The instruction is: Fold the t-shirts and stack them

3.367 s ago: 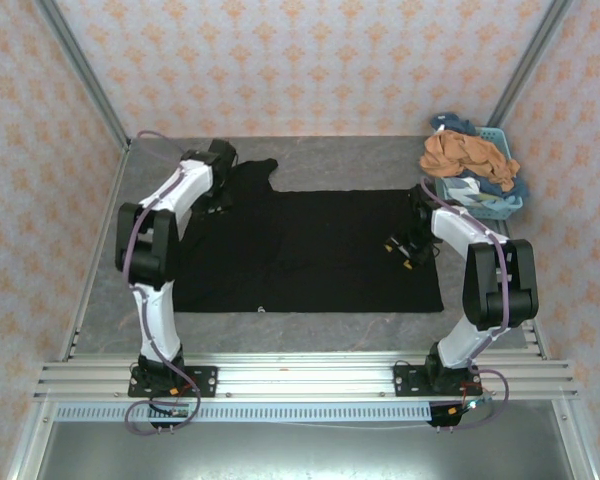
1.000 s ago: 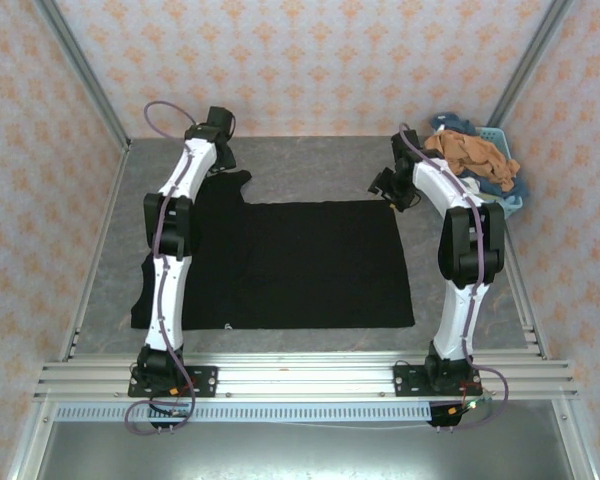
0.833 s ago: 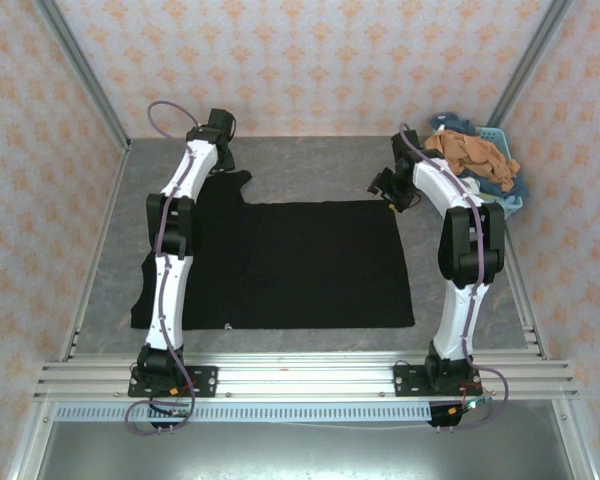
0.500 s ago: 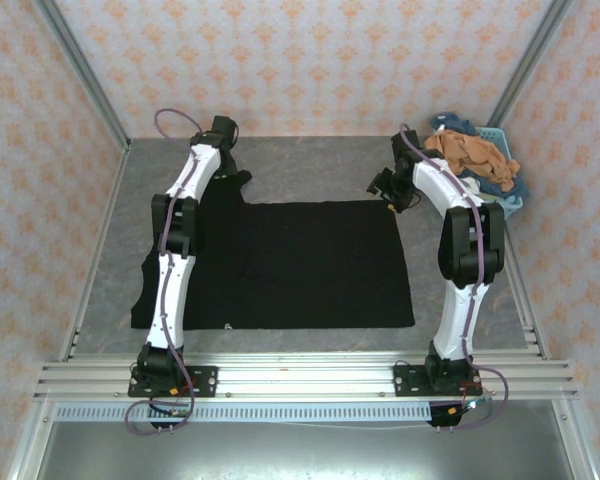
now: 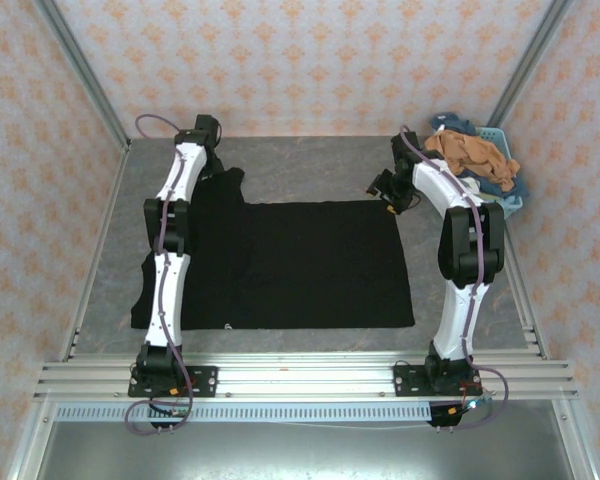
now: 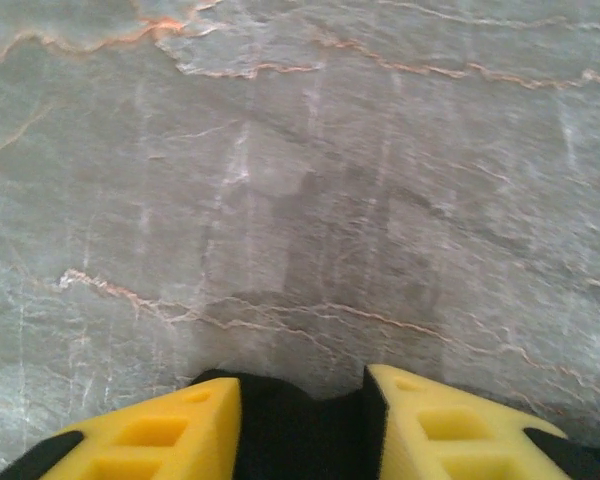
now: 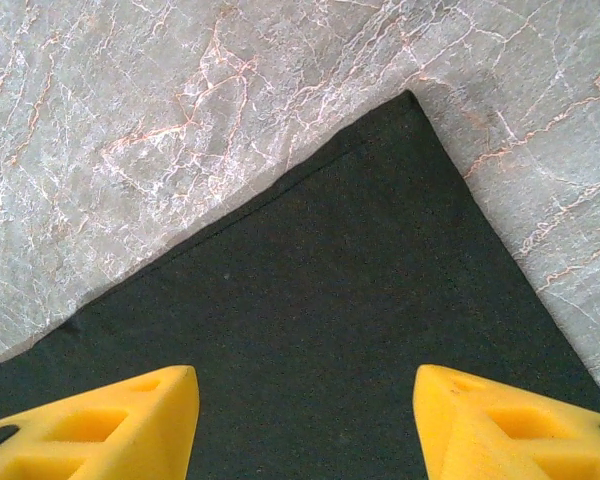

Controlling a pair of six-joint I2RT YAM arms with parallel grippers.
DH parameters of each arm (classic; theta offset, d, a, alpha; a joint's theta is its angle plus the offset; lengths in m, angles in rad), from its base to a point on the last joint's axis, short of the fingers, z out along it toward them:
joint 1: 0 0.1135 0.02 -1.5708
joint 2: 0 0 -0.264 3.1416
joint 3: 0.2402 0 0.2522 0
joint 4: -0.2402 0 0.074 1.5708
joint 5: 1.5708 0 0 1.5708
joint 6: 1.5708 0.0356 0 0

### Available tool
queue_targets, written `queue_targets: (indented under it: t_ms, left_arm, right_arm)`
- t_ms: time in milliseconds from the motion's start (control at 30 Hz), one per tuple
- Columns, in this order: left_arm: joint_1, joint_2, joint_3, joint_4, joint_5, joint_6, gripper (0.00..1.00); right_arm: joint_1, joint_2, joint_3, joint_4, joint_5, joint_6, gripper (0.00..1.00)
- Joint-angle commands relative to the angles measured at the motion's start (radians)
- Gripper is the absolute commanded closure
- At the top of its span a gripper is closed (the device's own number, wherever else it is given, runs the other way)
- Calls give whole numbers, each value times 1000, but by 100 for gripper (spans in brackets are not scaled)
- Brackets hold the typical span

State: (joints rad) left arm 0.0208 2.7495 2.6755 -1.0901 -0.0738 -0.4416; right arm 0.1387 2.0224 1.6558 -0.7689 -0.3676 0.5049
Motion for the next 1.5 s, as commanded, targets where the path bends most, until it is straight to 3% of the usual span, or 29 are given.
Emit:
queue_targets:
  t_ms: [0,167,233,433,600,800,1000,1167,1267,1467]
  left_arm:
    - [17,12,9,-67,22,-11,76]
    - [25,-13,5,-64,19,-10,97]
    - [25,-34,3,-55,16,-8,100]
    - [25,-122,-26,-28,9,-18,100]
    - [21,-217,-166,33,37,-10,100]
    - [18,-243,-209,25,77,-2,100]
    - [15,-246,-217,32,104,2,100]
    - [14,-248,-217,19,111,4,100]
    - [13,-253,-219,10,114,9,100]
    - [14,-307,-276,10,125,9,100]
  right_arm:
    - [1,5,-14,9,-2,18,41]
    - [1,14,-9,19,0,23,41]
    - [1,22,-3,19,6,22,43]
    - [-4,62,46,4,89,23,43]
    - [-11,106,88,-3,219,35,43]
    - [-11,207,226,-81,309,-19,49]
    - [-13,310,318,-131,322,-47,58]
    - [-14,344,325,-135,302,-30,59]
    - [-14,362,339,-132,290,-28,66]
    - [-13,358,363,-140,279,-35,89]
